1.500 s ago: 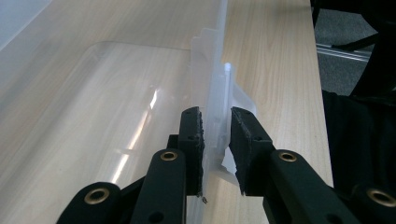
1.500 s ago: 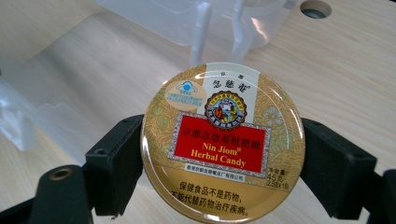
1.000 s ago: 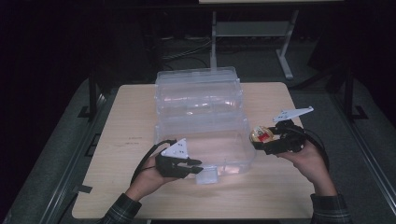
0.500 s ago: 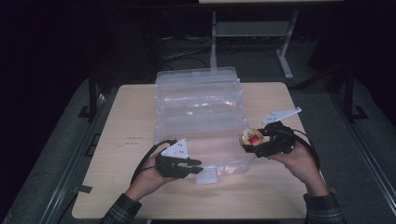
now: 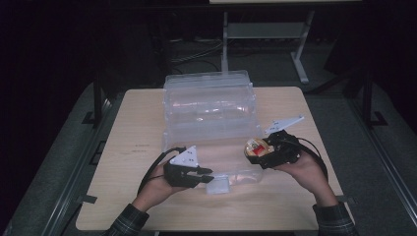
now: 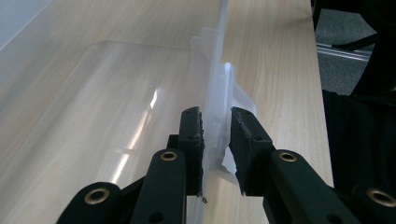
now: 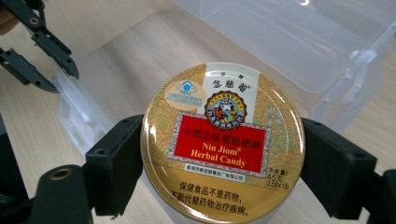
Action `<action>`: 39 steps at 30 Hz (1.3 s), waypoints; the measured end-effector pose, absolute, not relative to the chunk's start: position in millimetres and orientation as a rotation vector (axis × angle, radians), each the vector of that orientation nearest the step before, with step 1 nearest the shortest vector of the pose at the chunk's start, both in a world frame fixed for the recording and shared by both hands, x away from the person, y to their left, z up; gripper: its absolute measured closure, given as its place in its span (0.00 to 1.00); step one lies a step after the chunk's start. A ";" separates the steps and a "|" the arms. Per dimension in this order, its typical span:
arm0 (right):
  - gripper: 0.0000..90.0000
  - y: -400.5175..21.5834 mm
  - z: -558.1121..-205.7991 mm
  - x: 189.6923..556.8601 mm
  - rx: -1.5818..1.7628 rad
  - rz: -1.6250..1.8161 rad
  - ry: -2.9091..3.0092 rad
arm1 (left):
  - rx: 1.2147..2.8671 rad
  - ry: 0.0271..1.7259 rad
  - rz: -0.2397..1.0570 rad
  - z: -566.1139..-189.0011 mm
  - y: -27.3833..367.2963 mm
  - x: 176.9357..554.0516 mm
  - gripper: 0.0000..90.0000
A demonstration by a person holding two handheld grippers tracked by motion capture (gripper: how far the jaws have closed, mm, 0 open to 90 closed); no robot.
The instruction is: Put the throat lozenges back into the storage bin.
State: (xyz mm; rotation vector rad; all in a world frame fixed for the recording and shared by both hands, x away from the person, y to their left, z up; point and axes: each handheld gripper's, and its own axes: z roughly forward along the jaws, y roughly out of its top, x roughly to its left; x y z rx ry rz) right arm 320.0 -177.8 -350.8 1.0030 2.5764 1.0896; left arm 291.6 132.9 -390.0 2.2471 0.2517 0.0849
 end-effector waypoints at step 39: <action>0.21 -173.4 -362.1 322.9 0.996 1.057 2.620 | 2.250 0.251 0.085 -389.9 133.0 291.6 0.83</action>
